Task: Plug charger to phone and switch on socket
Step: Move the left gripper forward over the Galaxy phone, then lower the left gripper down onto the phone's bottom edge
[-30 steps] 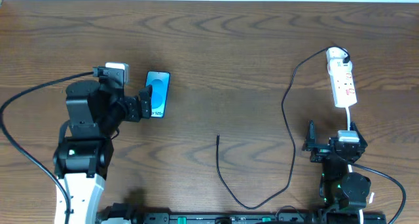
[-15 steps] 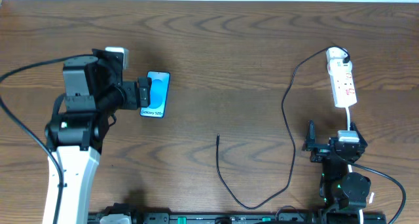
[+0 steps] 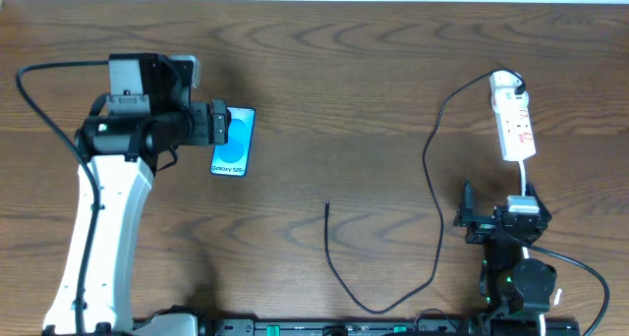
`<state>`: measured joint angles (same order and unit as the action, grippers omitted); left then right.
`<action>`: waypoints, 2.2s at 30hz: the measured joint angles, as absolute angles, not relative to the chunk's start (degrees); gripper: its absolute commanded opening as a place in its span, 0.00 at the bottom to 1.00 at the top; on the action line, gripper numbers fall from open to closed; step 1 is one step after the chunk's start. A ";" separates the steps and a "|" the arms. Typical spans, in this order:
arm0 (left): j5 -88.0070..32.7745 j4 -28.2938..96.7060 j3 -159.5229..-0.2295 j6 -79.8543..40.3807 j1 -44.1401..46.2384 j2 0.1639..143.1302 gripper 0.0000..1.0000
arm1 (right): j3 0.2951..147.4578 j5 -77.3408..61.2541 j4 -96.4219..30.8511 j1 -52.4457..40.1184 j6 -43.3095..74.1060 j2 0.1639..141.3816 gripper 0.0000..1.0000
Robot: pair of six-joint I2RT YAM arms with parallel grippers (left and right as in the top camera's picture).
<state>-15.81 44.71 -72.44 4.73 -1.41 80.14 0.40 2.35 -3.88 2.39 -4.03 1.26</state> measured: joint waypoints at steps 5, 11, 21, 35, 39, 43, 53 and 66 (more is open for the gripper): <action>-15.53 45.95 -73.43 4.73 -1.41 83.77 0.94 | 0.40 2.35 -3.88 2.39 -4.03 1.26 0.99; -14.59 46.11 -73.43 4.73 -0.78 87.00 0.94 | 0.40 2.35 -3.88 2.39 -4.03 1.26 0.99; -10.90 46.28 -73.45 4.75 3.90 92.09 0.94 | 0.40 2.35 -3.88 2.39 -4.03 1.26 0.99; -10.11 43.70 -73.45 4.73 4.08 102.28 0.94 | 0.40 2.35 -3.88 2.39 -4.03 1.26 0.99; -10.11 43.00 -73.45 4.73 4.08 104.16 0.94 | 0.40 2.35 -3.88 2.39 -4.03 1.26 0.99; -8.38 42.30 -73.45 4.73 4.08 105.38 0.94 | 0.40 2.35 -3.88 2.39 -4.03 1.26 0.99; -6.85 41.65 -73.45 4.73 4.08 108.01 0.94 | 0.40 2.35 -3.88 2.39 -4.03 1.26 0.99; -6.68 40.47 -73.45 4.73 4.08 108.01 0.71 | 0.40 2.35 -3.88 2.39 -4.03 1.26 0.99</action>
<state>-6.68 40.47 -73.45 4.73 4.08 108.01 0.40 2.35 -3.88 2.39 -4.03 1.26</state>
